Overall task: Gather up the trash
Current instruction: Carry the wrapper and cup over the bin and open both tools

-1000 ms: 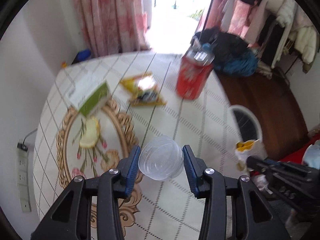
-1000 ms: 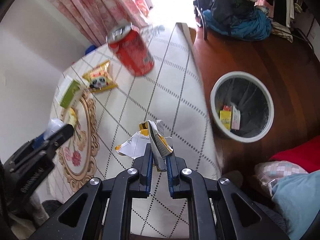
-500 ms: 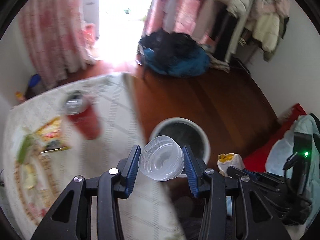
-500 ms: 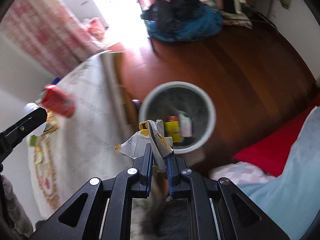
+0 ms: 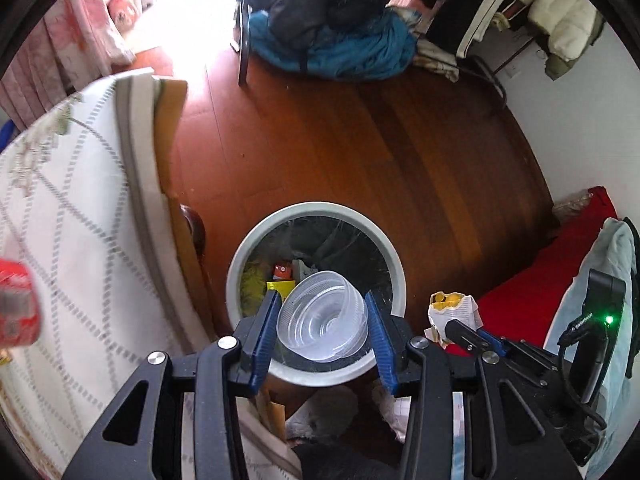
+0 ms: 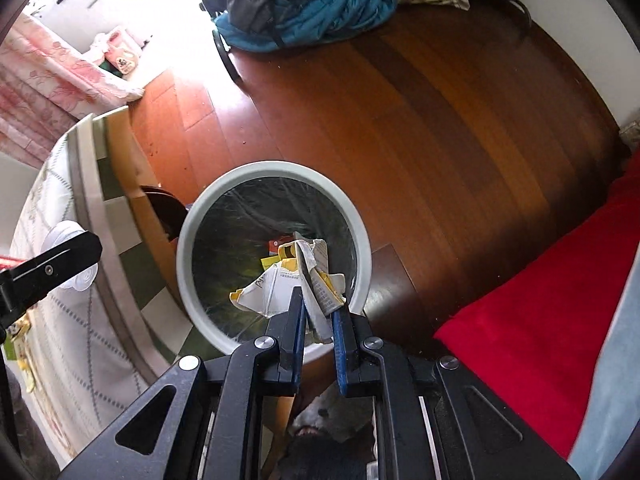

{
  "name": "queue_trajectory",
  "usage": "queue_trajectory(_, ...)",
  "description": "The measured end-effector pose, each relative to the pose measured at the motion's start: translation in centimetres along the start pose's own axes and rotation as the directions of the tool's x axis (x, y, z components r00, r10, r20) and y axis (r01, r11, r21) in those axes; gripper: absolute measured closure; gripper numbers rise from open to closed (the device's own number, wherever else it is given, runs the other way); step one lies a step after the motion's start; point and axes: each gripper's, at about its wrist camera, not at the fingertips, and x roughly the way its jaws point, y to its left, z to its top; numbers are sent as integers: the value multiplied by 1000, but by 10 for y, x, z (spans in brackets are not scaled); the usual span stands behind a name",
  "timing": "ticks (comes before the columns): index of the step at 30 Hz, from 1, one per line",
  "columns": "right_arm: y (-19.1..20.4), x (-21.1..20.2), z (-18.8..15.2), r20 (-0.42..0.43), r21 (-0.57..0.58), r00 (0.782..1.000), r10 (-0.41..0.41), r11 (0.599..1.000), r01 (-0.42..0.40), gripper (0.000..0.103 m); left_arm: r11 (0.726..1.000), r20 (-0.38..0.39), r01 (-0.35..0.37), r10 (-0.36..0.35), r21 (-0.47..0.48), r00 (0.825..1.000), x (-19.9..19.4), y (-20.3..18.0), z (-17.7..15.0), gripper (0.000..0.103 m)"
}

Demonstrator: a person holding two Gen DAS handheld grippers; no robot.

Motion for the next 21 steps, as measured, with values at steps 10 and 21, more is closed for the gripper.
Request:
queue_trajectory(10,-1,30,12,-42,12,999,5,1000,-5,66,996,-69,53,-58,-68,996,19,11,13,4)
queue_trajectory(21,13,12,-8,-9,-30,997,-73,997,72,2,974,82,-216,210,72,974,-18,0,-23,2)
